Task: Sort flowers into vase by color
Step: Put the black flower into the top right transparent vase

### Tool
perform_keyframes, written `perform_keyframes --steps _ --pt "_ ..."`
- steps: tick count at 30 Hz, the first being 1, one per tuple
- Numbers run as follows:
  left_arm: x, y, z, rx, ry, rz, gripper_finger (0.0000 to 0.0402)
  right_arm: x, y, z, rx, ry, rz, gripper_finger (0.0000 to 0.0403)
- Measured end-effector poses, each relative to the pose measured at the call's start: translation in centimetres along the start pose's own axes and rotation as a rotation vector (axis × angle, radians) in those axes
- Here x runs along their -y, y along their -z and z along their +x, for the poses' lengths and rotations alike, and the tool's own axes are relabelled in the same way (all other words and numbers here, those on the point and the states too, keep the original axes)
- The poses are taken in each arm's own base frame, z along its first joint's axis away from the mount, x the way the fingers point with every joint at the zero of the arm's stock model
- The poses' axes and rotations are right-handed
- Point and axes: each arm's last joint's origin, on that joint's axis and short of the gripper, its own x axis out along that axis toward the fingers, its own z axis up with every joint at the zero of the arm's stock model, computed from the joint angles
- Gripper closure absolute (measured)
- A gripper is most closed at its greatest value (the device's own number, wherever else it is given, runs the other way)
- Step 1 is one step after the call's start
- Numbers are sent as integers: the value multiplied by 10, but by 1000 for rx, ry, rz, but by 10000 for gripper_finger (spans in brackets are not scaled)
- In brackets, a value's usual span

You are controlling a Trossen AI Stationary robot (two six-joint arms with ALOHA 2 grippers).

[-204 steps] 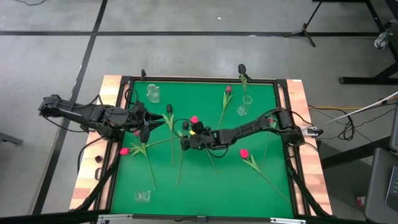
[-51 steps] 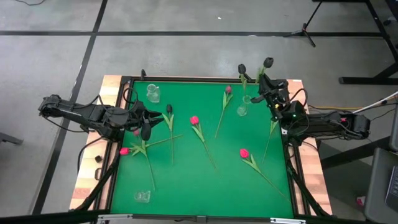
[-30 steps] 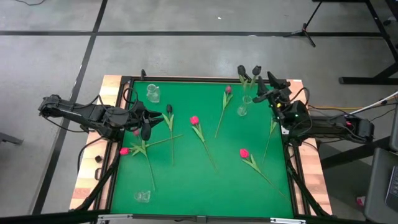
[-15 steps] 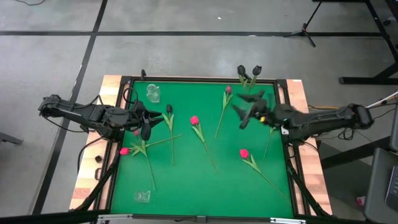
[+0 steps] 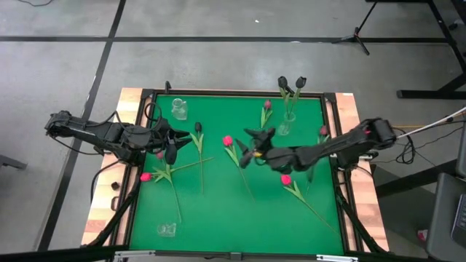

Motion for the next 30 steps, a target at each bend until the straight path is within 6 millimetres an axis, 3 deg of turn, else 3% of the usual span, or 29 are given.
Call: perform_keyframes --steps 15,22,30 --pt "0 0 0 -4 -3 3 256 -79 45 71 -49 -21 8 155" --pt "-1 1 0 -8 -6 6 256 -94 57 90 -72 -54 9 155" --pt "-1 2 0 -16 -12 12 256 -96 82 106 -136 -69 86 155"
